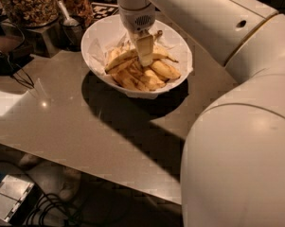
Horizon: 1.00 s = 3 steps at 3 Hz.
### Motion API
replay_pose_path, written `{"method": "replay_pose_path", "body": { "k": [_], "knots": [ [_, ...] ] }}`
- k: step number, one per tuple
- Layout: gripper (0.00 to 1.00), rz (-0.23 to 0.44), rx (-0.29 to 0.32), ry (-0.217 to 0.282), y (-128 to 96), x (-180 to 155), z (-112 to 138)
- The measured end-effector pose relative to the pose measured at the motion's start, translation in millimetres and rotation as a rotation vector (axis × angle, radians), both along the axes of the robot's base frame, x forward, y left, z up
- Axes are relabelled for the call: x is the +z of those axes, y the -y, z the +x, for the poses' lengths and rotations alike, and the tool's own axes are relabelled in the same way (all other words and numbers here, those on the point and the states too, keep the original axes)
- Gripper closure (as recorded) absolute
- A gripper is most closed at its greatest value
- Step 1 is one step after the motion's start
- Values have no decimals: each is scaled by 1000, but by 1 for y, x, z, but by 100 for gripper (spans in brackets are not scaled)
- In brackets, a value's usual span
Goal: Pick banana from white bowl
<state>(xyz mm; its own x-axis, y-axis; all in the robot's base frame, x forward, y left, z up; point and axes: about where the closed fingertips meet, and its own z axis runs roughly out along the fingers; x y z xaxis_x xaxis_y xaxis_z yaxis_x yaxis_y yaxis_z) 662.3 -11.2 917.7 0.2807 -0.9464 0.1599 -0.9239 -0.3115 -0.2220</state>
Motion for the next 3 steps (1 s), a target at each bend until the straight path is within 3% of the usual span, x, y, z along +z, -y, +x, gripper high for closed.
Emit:
{"method": "replay_pose_path", "body": {
  "k": [1,3],
  "knots": [
    [39,0,-8,-26,1,-13,3],
    [80,5,-21,-20,-1,-27,8]
  ]
}}
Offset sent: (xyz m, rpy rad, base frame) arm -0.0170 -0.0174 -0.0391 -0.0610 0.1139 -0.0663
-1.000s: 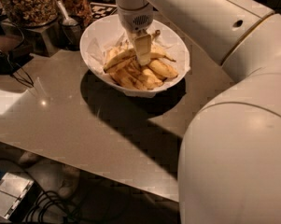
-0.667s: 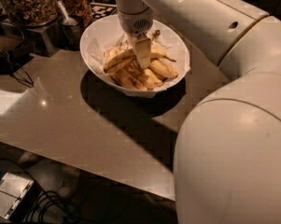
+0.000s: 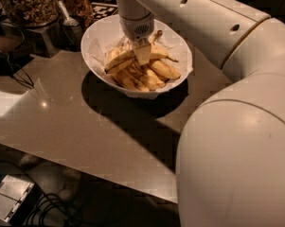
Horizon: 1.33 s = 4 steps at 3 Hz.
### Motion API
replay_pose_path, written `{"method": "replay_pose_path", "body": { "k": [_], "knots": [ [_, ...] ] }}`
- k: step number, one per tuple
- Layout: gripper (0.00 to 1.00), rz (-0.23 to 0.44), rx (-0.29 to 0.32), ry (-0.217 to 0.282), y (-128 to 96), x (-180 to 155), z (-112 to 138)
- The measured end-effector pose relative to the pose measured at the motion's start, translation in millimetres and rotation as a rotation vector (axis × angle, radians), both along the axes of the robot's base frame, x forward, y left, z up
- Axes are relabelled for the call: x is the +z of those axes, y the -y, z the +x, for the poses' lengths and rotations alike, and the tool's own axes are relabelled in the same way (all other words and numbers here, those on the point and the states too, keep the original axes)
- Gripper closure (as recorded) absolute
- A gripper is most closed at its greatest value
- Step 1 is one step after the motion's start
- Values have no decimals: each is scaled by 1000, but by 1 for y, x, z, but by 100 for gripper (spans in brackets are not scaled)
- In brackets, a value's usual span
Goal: Pick banana from white bowl
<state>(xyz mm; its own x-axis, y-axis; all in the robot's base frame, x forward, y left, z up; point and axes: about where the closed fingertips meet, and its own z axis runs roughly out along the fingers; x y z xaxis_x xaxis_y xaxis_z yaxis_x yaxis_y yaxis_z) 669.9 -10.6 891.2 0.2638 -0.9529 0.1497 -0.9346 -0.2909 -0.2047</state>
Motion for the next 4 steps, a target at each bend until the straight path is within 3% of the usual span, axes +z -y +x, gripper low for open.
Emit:
{"method": "replay_pose_path", "body": {
  "k": [1,2,3,4],
  "knots": [
    [100,19,5,19,-1,1,1],
    [100,80,-28,37,7,19,-14],
    [100,186,-70,60,18,52,-48],
    [100,244,-84,77,25,71,-72]
  ]
}}
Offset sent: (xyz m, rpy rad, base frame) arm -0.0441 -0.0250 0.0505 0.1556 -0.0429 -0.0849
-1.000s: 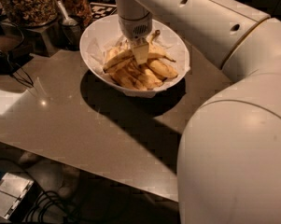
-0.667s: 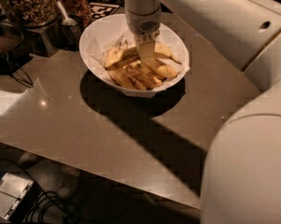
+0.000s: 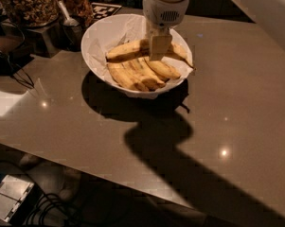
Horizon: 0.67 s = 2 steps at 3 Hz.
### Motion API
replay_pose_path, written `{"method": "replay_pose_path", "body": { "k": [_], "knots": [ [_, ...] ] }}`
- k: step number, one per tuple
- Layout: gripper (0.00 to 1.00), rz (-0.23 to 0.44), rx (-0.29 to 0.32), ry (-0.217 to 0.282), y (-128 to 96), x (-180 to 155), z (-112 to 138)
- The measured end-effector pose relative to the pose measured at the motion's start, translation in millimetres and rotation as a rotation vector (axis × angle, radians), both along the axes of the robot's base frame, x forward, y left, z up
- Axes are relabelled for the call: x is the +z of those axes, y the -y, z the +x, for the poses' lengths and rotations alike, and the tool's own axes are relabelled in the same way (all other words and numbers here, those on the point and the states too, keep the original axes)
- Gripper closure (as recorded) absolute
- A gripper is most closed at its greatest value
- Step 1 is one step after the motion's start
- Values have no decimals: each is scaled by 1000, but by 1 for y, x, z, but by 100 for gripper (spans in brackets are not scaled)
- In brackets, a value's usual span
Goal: Pick banana from white bowl
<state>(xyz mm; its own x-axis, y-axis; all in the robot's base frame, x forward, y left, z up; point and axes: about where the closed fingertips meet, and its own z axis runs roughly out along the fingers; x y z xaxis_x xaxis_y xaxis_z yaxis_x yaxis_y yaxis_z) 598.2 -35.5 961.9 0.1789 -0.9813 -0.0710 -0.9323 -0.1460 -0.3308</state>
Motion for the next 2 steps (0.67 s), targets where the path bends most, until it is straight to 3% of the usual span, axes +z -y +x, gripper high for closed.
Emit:
{"method": "replay_pose_path", "body": {
  "k": [1,2],
  "knots": [
    [100,16,-14,14,2,19,-35],
    [100,15,-63,-9,5,29,-74]
  ]
}}
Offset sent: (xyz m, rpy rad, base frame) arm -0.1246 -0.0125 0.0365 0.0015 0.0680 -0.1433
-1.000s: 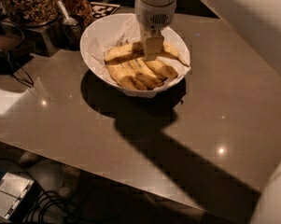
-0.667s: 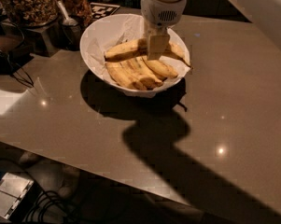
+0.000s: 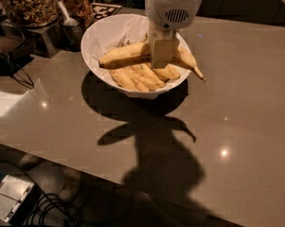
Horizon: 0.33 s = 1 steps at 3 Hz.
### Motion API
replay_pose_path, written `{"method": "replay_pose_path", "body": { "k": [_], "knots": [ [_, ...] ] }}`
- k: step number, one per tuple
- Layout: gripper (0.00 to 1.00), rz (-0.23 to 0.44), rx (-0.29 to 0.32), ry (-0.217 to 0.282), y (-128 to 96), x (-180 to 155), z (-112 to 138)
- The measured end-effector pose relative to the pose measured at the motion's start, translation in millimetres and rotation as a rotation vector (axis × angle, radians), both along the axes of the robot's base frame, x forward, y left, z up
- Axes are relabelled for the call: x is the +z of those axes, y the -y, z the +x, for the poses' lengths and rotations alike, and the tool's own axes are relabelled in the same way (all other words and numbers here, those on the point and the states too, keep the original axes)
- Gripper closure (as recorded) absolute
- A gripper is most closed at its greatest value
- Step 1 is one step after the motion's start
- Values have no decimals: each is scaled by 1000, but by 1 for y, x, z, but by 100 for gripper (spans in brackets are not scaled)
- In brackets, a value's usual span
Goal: Pick banana from white bowl
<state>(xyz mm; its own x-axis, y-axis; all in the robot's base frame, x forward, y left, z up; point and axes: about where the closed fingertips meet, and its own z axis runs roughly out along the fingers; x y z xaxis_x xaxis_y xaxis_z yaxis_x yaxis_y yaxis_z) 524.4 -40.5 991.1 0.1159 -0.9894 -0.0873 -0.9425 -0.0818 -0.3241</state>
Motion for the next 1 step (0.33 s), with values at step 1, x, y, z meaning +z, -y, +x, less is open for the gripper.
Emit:
{"method": "replay_pose_path", "body": {
  "k": [1],
  "knots": [
    [100,30,-69,-38,4,-2,-30]
  ]
}}
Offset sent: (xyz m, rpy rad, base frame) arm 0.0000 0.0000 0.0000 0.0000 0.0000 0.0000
